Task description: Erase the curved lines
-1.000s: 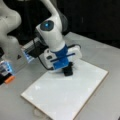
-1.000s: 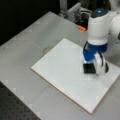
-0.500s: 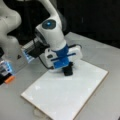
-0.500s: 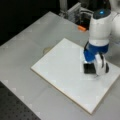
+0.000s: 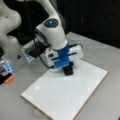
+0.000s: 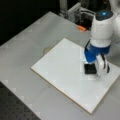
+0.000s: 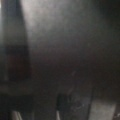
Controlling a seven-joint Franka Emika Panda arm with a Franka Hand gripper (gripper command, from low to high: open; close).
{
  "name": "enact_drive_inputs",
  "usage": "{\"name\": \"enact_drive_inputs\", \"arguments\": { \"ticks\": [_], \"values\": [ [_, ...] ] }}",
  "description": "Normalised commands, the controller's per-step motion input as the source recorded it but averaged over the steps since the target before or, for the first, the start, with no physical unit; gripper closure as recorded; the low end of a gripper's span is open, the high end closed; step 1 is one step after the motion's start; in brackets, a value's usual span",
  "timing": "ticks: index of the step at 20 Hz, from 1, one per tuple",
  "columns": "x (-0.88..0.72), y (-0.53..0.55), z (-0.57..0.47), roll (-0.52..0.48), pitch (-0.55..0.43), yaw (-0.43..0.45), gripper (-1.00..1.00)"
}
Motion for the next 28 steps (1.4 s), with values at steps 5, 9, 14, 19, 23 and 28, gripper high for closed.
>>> {"name": "enact_drive_inputs", "arguments": {
  "ticks": [5,9,14,19,23,28],
  "values": [
    [0.29,0.24,-0.57,-0.041,0.099,0.118,1.00],
    [0.49,0.26,-0.63,-0.035,0.077,0.130,1.00],
    [0.68,0.31,-0.66,-0.045,0.088,0.120,1.00],
    [0.87,0.44,-0.65,-0.053,0.154,0.072,1.00],
    [1.00,0.57,-0.67,-0.041,0.181,-0.035,1.00],
    [1.00,0.62,-0.68,-0.019,0.214,-0.048,1.00]
  ]
}}
